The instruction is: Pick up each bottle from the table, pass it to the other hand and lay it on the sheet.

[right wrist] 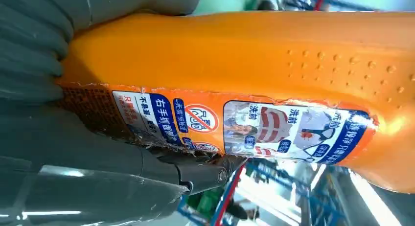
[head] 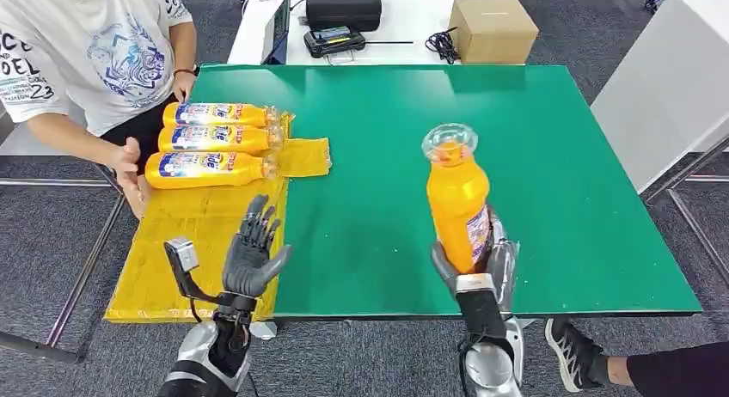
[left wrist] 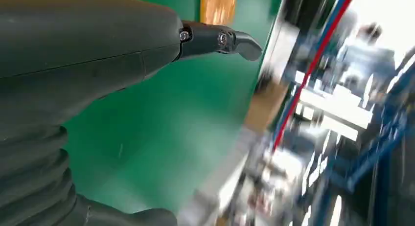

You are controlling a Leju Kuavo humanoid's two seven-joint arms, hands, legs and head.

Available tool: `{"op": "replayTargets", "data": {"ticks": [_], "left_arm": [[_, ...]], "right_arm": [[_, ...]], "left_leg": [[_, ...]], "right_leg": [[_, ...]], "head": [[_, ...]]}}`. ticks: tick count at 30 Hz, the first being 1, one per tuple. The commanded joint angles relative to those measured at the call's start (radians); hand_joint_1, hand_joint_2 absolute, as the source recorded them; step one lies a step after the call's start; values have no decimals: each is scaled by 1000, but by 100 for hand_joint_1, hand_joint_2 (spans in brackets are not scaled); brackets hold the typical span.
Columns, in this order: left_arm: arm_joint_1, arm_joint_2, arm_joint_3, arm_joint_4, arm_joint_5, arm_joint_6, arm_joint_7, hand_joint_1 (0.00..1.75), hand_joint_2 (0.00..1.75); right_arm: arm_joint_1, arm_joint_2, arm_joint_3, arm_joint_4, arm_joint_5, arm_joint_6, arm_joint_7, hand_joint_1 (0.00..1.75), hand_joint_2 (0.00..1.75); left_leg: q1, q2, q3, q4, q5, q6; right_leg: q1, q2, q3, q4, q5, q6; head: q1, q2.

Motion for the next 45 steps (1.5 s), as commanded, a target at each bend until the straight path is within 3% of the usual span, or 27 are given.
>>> {"op": "replayTargets", "data": {"ticks": [1,13,28,45], "left_arm": [[0,60,-159,14,37,-49,32,0,175],[2,63,-181,3,43,-59,33,0,175],[-48,72,-215,43,34,-70,47,0,175],[-51,66,-222,52,48,-89,46,0,175]], "right_arm": [[-44,23,84,216,13,8,-16,175,175],[-62,32,119,259,12,15,-14,175,175],[-206,106,390,645,75,37,-9,175,175],[-238,142,480,799,65,69,-9,175,175]], "left_leg": [[2,3,5,-1,-2,-2],[2,3,4,-1,-2,-2],[3,3,5,-2,-1,-2],[3,2,4,-1,-2,-3]], "right_leg": [[2,2,4,-2,-1,-2],[2,2,4,-2,-1,-2],[3,3,4,-2,0,-3],[3,1,4,-1,-2,-3]], "head": [[0,0],[0,0],[0,0],[0,0]]}}
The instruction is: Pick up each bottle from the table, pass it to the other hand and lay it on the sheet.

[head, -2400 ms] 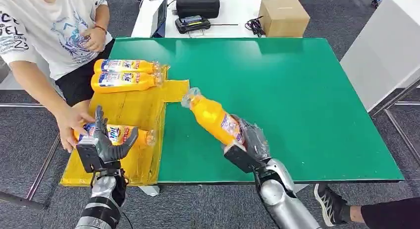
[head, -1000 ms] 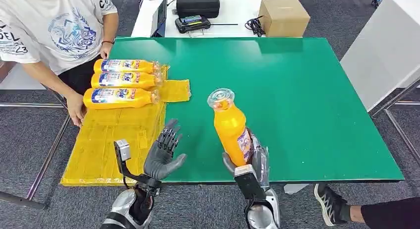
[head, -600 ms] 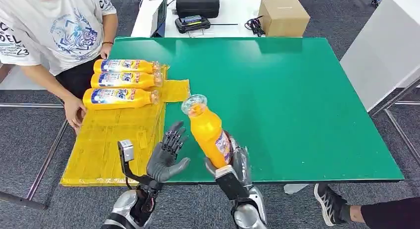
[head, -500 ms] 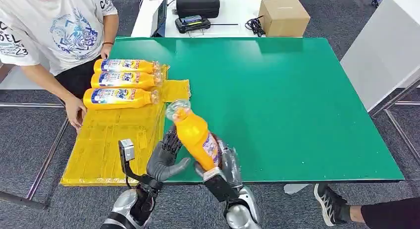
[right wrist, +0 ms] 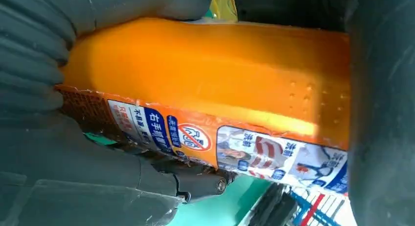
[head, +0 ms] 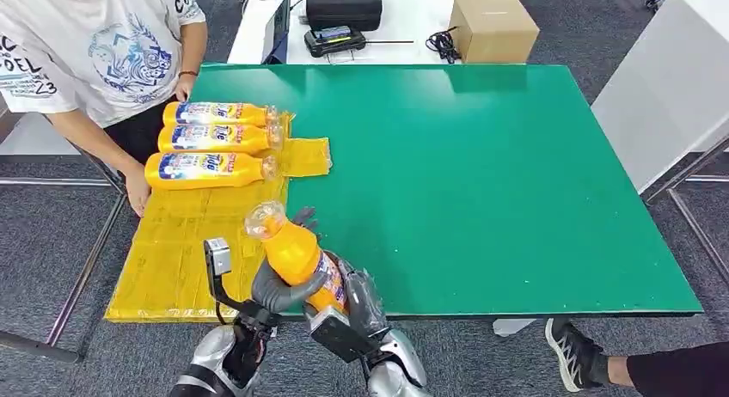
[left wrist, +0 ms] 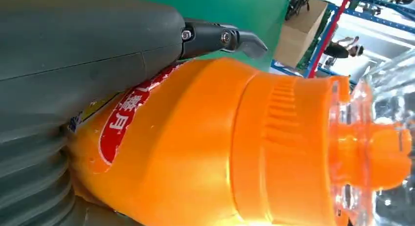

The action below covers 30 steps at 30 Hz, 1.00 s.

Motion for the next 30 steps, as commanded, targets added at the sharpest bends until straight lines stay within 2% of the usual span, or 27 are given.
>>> {"op": "replayTargets", "data": {"ticks": [1,11,12,13,20,30], "left_arm": [[-49,20,-37,56,7,-18,-1,0,175],[-47,20,-38,54,6,-20,-4,0,175],[-46,20,-39,51,8,-26,-2,98,175],[-45,22,-42,50,9,-34,0,175,175],[-24,26,-49,-24,-15,-43,-27,175,175],[-42,22,-15,-66,-60,41,-47,175,175]], "right_arm": [[-48,28,100,182,-2,10,0,175,175],[-51,25,99,176,-4,14,1,175,175],[-51,24,96,168,-7,10,1,175,175],[-53,22,96,163,-5,7,0,175,175],[-53,11,71,113,-10,-3,11,175,175],[-56,-1,58,91,4,-13,23,175,175]], "left_leg": [[2,1,4,0,-2,-2],[1,0,3,0,-1,-2],[2,0,5,1,-3,-2],[2,0,4,0,-1,-2],[1,0,3,1,-2,-2],[2,-1,2,1,-1,-2]], "right_leg": [[2,0,4,-1,-1,-2],[2,-1,4,-1,-1,-2],[2,-1,6,0,-2,-3],[2,-1,4,-1,-1,-2],[2,-1,3,0,-2,-2],[2,-1,2,0,-1,-2]], "head": [[0,0],[0,0],[0,0],[0,0],[0,0],[0,0]]}}
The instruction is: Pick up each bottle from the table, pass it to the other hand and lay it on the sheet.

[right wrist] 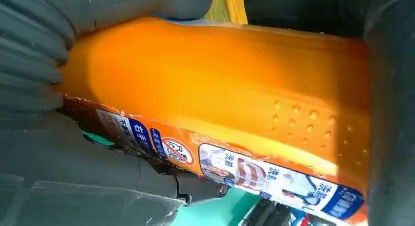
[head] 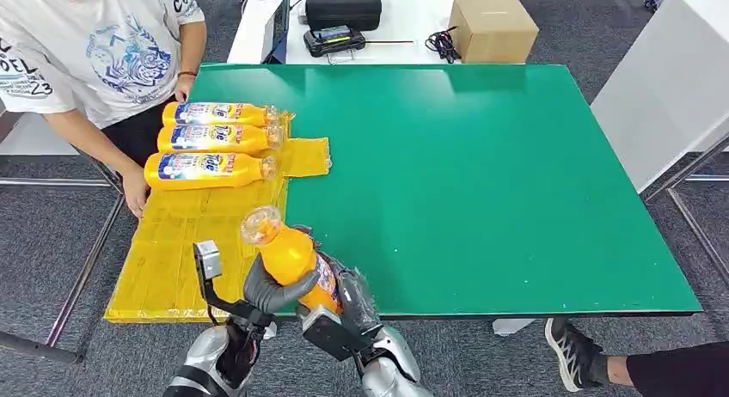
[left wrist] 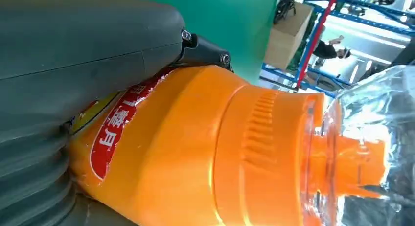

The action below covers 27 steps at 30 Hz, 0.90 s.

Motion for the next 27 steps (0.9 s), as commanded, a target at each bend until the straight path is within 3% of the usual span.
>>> {"op": "replayTargets", "data": {"ticks": [1,6,7,8,9,10,11,13,24,27], "left_arm": [[-53,3,-14,-31,-29,49,-8,175,175],[-76,-7,23,-69,-96,177,-45,175,175],[-81,-11,33,-84,-127,225,-70,175,175],[-85,-13,41,-99,-142,254,-80,175,175],[-86,-13,51,-122,-161,286,-86,175,175],[-89,-7,54,-138,-199,325,-98,175,175],[-92,-7,62,-146,-220,351,-106,175,175],[-100,-4,76,-148,-243,374,-114,175,175],[-101,-7,78,-136,-249,380,-118,175,175],[-122,-6,115,-101,-264,418,-125,175,175]], "right_arm": [[-15,-10,30,24,22,0,19,175,175],[-18,-18,22,-15,24,-2,23,175,175],[-17,-18,17,-28,22,-10,25,143,175],[-15,-16,8,-45,14,-13,29,14,175],[-11,-14,-3,-72,6,-24,36,0,175],[-8,-18,-6,-108,-3,-13,40,0,175],[-5,-22,-10,-138,-10,-8,45,0,0],[7,-31,-22,-208,-37,13,50,0,0],[14,-33,-22,-221,-47,23,49,0,0],[32,-57,-34,-328,-106,91,52,0,0]], "left_leg": [[2,-1,4,1,-2,-2],[2,-2,1,1,-1,-1],[2,-2,3,1,-2,-2],[2,-2,2,1,-1,-2],[2,-2,1,1,-1,-1],[2,-2,0,1,0,-1],[1,-1,-1,1,0,-1],[2,-1,0,1,-1,-2],[1,0,1,0,0,-1],[1,-1,1,0,0,-1]], "right_leg": [[2,-2,5,0,-2,-3],[2,-2,2,0,-1,-2],[2,-3,4,0,-2,-3],[3,-3,3,0,-1,-2],[2,-3,2,0,-1,-2],[2,-2,1,1,-1,-2],[1,-2,0,0,0,-1],[2,-2,1,1,-1,-2],[1,-1,1,0,0,-1],[1,-1,1,0,0,-1]], "head": [[0,0],[0,0],[0,0],[0,0],[0,0],[0,0],[0,0],[0,0],[0,0],[0,0]]}}
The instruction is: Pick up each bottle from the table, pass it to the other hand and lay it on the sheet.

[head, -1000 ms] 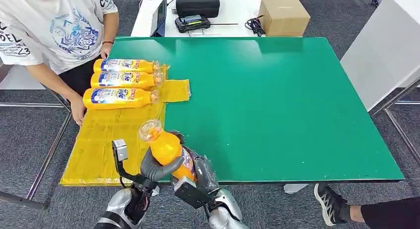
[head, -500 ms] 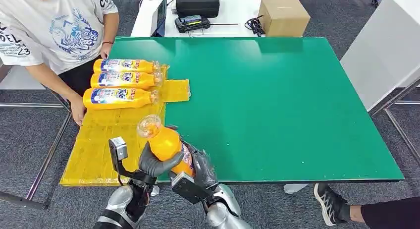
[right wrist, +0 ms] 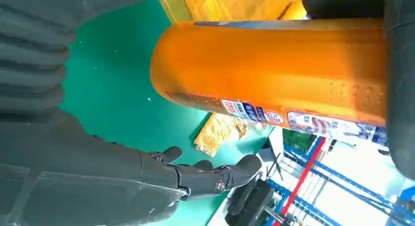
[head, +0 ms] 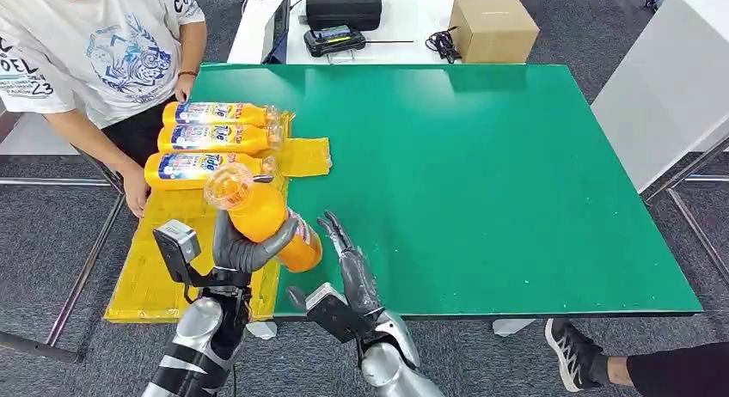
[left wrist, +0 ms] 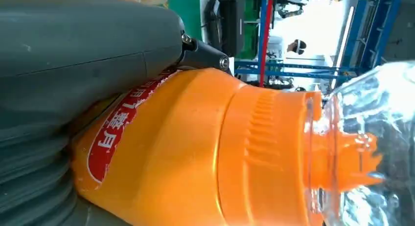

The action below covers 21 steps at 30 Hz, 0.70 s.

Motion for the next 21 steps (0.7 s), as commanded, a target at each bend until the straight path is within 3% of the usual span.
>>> {"op": "replayTargets", "data": {"ticks": [1,6,8,9,12,13,15,18,21], "left_arm": [[-72,8,80,77,-23,49,-7,175,175],[-101,8,139,143,-91,116,-55,175,175],[-115,21,150,159,-188,203,-82,175,175],[-133,51,143,185,-371,350,-123,175,175],[-175,100,186,269,-697,554,-113,175,175],[-189,111,211,305,-718,546,-109,175,175],[-215,124,271,384,-797,569,-113,175,175],[-212,81,512,401,-1132,569,-133,175,175],[-203,78,614,410,-1346,569,-120,175,175]], "right_arm": [[22,-57,-27,-150,-78,91,13,0,0],[54,-65,-14,-223,-83,135,7,0,0],[74,-57,-25,-274,-104,115,-27,0,0],[91,-55,-32,-346,-131,103,-48,0,0],[112,-55,-48,-499,-202,85,-71,0,0],[121,-55,-55,-544,-224,78,-73,0,0],[136,-64,-61,-613,-243,66,-68,0,0],[151,-69,-67,-652,-285,57,-73,0,0],[152,-72,-67,-649,-295,46,-79,0,0]], "left_leg": [[2,-1,3,0,-1,-2],[2,-1,4,0,-1,-2],[1,0,2,0,0,-1],[2,0,4,0,-2,-2],[2,0,4,0,-2,-2],[1,0,3,0,-1,-2],[1,0,3,0,-1,-2],[2,3,6,0,-2,-2],[3,4,7,0,-3,-3]], "right_leg": [[2,-1,4,0,-1,-2],[2,-2,5,-1,-1,-2],[1,-1,2,-1,-1,-2],[2,-1,5,0,-2,-3],[2,-1,4,0,-2,-3],[1,0,3,0,-1,-2],[1,0,3,1,-1,-2],[2,2,5,0,-1,-3],[3,3,7,-1,-2,-4]], "head": [[0,0],[0,0],[0,0],[0,0],[0,0],[0,0],[0,0],[0,0],[0,0]]}}
